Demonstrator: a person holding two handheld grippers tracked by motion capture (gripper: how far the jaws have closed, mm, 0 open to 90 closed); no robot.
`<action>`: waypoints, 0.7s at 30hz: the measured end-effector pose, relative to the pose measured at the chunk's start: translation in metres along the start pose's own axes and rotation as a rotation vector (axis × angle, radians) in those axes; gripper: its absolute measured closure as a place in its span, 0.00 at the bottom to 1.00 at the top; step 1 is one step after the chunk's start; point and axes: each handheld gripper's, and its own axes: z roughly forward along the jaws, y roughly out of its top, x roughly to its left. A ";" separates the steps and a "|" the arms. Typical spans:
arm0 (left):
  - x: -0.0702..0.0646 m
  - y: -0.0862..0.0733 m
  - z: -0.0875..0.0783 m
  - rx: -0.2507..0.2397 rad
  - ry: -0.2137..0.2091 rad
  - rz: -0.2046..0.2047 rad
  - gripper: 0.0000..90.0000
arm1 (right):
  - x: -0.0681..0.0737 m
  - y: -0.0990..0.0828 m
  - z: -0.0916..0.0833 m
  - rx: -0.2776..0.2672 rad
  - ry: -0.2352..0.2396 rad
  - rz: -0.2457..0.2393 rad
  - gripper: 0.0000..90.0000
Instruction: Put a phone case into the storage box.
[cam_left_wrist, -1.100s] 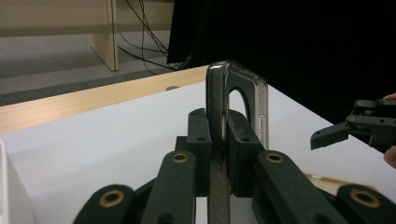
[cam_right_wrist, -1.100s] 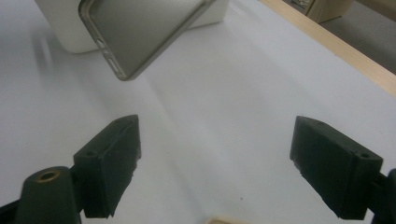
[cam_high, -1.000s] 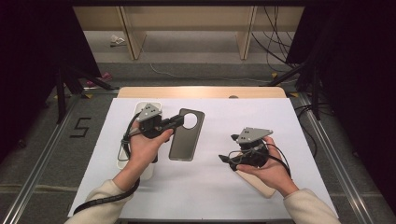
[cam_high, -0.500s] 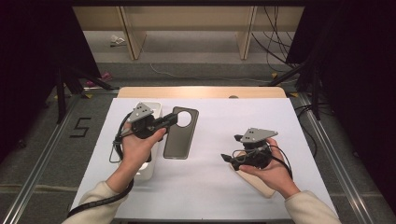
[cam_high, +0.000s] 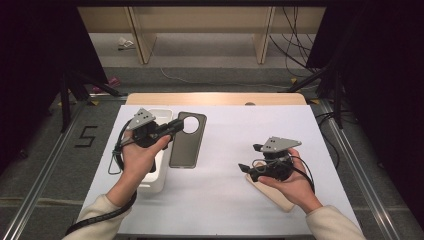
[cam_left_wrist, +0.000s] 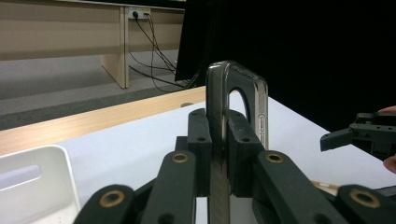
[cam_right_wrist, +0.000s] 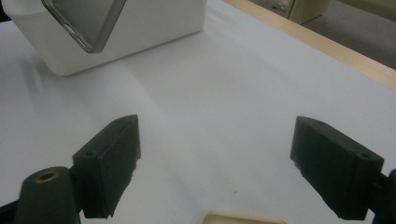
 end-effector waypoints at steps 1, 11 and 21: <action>0.001 0.001 -0.001 -0.003 0.001 -0.001 0.90 | 0.000 0.000 0.000 0.000 0.000 0.000 0.19; 0.009 0.008 -0.008 -0.013 0.003 -0.009 0.90 | -0.001 -0.002 -0.003 -0.006 -0.002 0.010 0.19; 0.023 0.013 -0.015 -0.016 0.009 -0.016 0.90 | -0.002 -0.004 -0.005 -0.005 -0.003 0.020 0.19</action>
